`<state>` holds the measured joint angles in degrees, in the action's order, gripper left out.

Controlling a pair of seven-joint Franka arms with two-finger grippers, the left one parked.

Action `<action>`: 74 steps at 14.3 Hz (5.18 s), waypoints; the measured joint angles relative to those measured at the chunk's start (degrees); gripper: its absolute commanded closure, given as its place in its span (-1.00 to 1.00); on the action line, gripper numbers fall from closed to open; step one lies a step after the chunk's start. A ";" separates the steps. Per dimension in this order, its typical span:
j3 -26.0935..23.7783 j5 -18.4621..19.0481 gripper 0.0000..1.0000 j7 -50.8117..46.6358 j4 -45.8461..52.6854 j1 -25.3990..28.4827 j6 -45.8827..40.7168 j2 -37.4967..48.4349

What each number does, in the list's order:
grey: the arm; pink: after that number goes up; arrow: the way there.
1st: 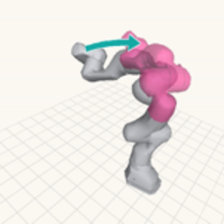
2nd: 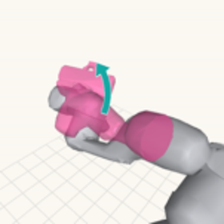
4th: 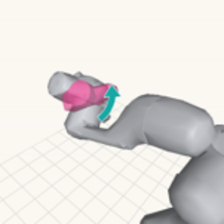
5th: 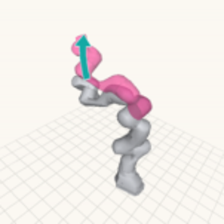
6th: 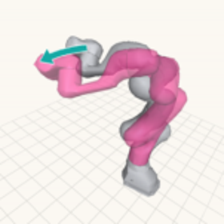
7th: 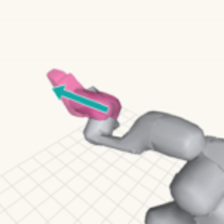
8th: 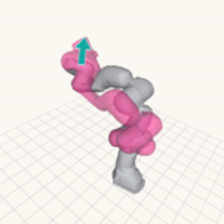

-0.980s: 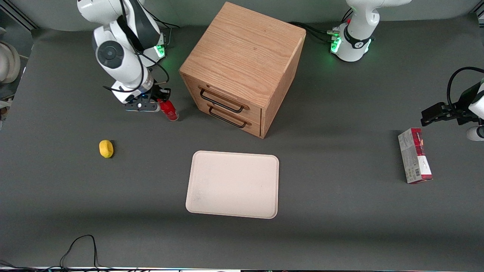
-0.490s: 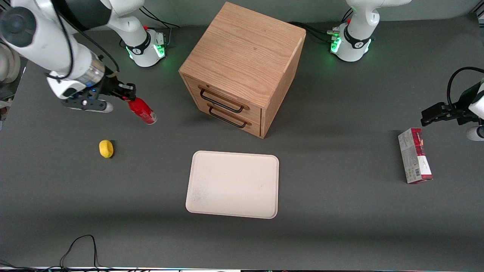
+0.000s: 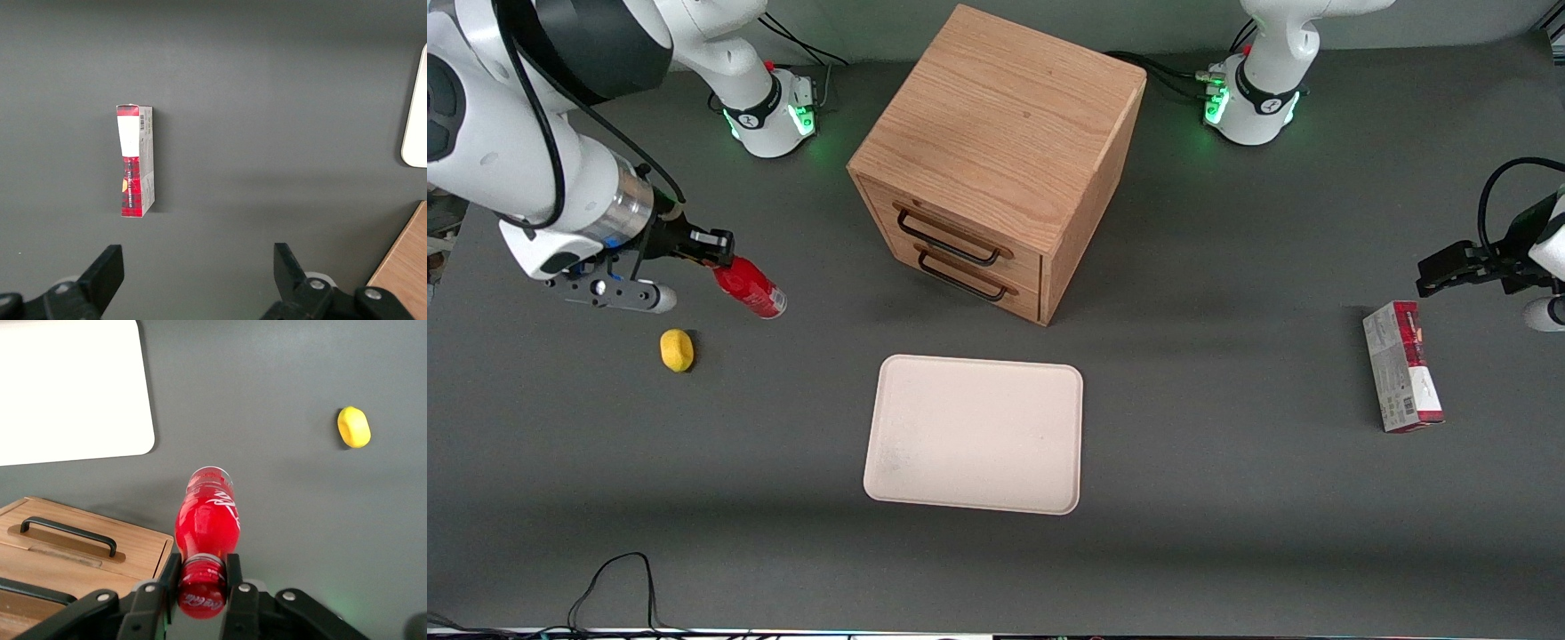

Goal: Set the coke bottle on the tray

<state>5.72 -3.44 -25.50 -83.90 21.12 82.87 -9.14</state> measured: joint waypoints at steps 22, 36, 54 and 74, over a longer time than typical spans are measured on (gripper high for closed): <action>-4.37 -0.16 1.00 -18.38 31.01 0.81 20.93 -40.42; -4.62 -0.16 -1.00 -19.16 31.40 1.32 22.37 -42.76; -3.24 -0.09 -1.00 -7.46 20.53 1.13 10.34 -25.02; 7.40 -0.10 -1.00 13.94 -16.87 0.53 10.67 8.35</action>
<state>13.12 -3.54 -11.57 -100.76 21.65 93.53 -0.79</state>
